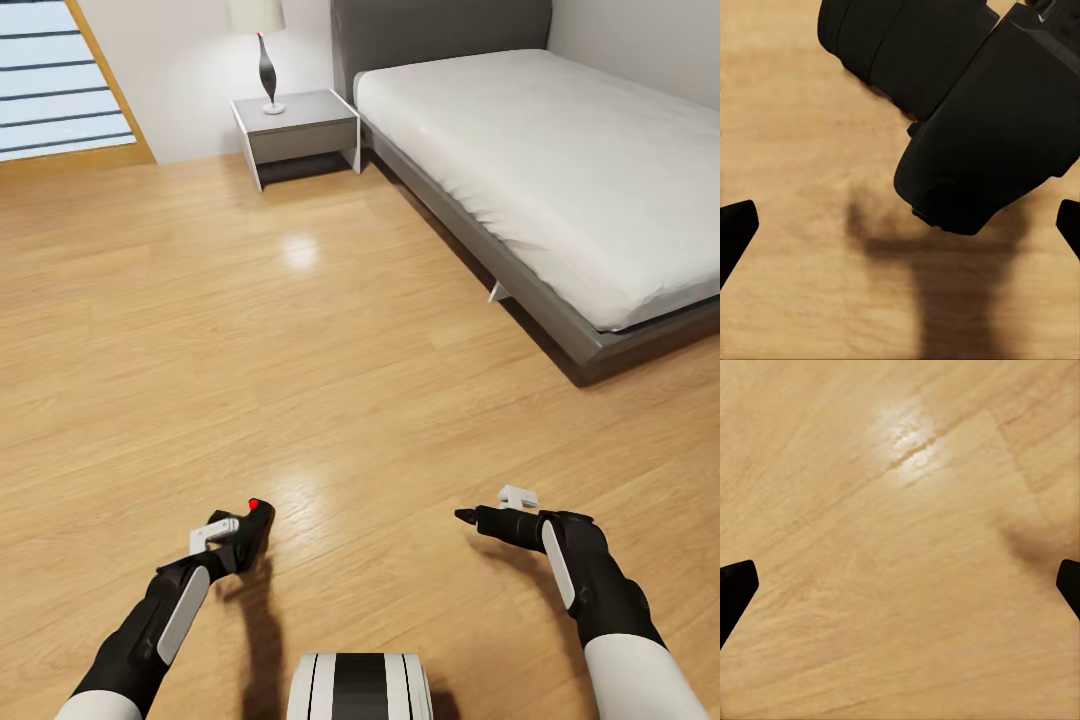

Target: Attach the digital camera to the camera tripod in the bedroom.

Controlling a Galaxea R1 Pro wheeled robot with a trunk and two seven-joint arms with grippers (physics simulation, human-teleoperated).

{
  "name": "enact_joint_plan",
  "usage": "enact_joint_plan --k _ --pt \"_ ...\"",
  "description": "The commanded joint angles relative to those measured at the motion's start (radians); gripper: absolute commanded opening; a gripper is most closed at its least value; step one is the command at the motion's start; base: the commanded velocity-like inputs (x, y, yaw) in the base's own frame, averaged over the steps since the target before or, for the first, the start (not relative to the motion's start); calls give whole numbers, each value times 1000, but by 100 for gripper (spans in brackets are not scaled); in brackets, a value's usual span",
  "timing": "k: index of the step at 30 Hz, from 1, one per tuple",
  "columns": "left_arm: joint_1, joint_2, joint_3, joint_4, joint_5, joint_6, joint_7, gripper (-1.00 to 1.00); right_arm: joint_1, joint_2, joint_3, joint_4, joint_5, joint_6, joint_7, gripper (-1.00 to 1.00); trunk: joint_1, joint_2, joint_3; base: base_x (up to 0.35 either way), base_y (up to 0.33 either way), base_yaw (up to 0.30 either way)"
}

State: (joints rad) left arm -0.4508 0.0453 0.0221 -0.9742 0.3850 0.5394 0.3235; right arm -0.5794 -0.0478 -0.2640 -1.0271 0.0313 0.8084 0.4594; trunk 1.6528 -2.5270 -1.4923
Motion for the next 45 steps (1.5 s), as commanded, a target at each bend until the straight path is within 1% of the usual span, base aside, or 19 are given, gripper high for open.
enact_joint_plan --k 1,10,14,16,17,19,21,26,30,33,41,44,45 --pt "0 0 -1 0 10 3 8 100 0 0 -2 -1 4 5 6 100 0 0 -1 0 0 0" --pt "0 0 -3 6 5 2 8 100 0 0 -1 -1 0 5 4 100 0 0 -1 0 0 0" --pt "0 0 -13 11 6 2 8 100 0 -1 -1 -1 6 5 -1 100 0 0 -1 0 0 0" --pt "0 0 -34 17 6 2 8 100 0 -1 0 -1 8 5 -1 100 0 0 -1 0 0 0" --pt "0 2 -147 60 5 2 8 100 0 0 0 -1 10 4 5 100 0 0 -1 0 0 0" --pt "0 2 -174 74 4 1 8 100 0 0 0 -1 10 4 6 100 0 0 -1 0 0 0" --pt "0 3 -188 84 4 0 8 100 0 0 0 -1 10 3 7 100 0 0 -1 0 0 0" --pt "0 8 -200 99 3 -1 8 100 0 0 1 -1 11 3 7 100 0 0 -1 0 0 0" --pt "0 27 -204 114 4 -2 6 100 0 0 2 -1 12 3 7 100 0 0 -1 0 0 0" --pt "0 35 -205 122 4 -3 0 100 0 0 2 -1 12 3 7 100 0 0 -1 0 0 0" --pt "0 41 -206 129 3 -4 -7 100 0 0 2 1 11 2 8 100 0 0 -1 0 0 0" --pt "0 42 -207 135 3 -18 -8 100 0 0 2 1 9 3 9 100 0 0 -1 0 0 0" --pt "0 42 -214 150 -6 -69 -12 100 0 0 2 1 9 3 9 100 0 0 -1 0 0 0"
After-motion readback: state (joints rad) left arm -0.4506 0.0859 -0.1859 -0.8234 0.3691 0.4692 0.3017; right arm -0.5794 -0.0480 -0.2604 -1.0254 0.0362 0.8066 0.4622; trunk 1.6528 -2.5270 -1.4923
